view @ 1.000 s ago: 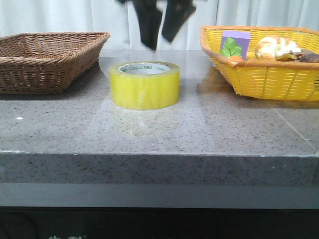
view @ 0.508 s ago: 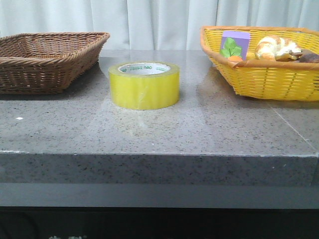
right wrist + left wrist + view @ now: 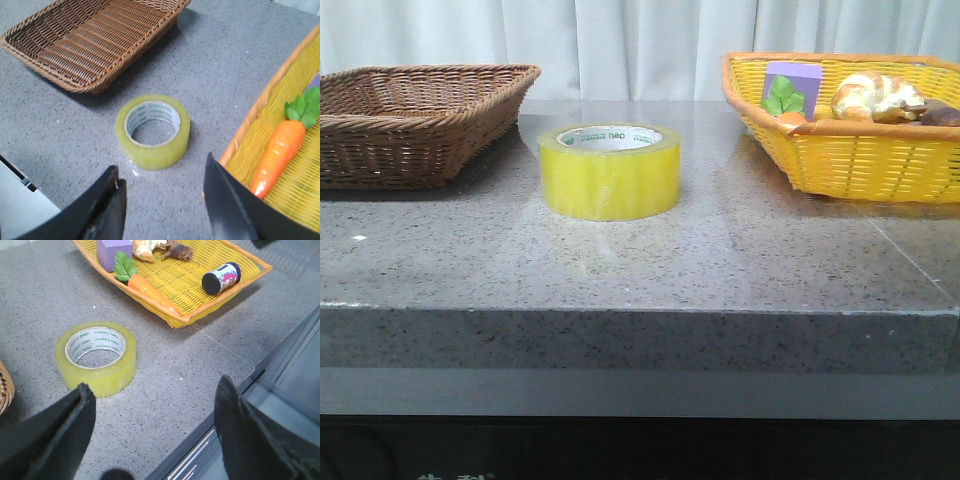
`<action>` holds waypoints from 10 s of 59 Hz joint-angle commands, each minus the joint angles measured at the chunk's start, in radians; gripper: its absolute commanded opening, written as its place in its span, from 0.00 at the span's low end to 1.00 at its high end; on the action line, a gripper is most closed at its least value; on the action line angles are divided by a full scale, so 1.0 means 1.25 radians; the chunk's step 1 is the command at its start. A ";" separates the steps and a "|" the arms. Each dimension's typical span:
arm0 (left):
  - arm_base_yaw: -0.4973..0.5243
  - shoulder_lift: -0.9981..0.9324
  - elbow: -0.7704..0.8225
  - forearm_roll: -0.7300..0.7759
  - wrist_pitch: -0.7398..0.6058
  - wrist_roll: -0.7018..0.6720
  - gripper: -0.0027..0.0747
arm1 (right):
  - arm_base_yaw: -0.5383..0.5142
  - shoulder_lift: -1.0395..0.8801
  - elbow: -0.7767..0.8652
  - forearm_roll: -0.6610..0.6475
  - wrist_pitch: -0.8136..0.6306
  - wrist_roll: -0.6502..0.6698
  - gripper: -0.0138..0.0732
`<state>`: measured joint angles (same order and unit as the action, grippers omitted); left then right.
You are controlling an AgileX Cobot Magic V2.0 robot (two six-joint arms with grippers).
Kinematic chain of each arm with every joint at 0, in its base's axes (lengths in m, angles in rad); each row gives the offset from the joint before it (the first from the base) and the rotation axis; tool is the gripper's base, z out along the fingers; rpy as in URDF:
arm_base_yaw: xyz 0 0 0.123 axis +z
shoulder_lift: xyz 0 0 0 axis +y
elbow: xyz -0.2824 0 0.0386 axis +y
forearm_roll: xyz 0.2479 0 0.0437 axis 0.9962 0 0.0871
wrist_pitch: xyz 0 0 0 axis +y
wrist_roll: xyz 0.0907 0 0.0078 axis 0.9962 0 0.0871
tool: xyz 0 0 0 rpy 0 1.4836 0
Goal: Transfer tape with both arms
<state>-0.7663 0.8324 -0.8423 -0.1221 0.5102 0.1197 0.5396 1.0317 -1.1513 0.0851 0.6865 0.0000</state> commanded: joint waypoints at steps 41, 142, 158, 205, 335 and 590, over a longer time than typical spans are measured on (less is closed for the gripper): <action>0.011 0.151 -0.152 0.072 0.018 -0.001 0.82 | -0.004 -0.319 0.263 0.002 -0.171 0.000 0.61; 0.061 0.852 -0.707 0.047 0.349 0.086 0.29 | -0.004 -0.319 0.263 0.002 -0.172 0.000 0.61; 0.061 0.849 -0.722 0.047 0.381 0.086 0.19 | -0.004 -0.319 0.263 0.002 -0.172 0.000 0.61; 0.072 0.847 -1.080 0.156 0.597 0.086 0.18 | -0.004 -0.319 0.263 0.002 -0.172 0.000 0.61; 0.492 0.949 -1.088 -0.032 0.599 0.074 0.56 | -0.004 -0.319 0.263 0.002 -0.172 0.000 0.61; 0.524 -0.684 0.681 -0.122 -0.397 0.057 0.01 | -0.004 -0.318 0.263 -0.045 -0.081 0.000 0.03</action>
<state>-0.1116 -0.0038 0.0038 -0.2646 0.0968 0.2000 0.5396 0.6350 -0.7987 0.0378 0.6539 0.0000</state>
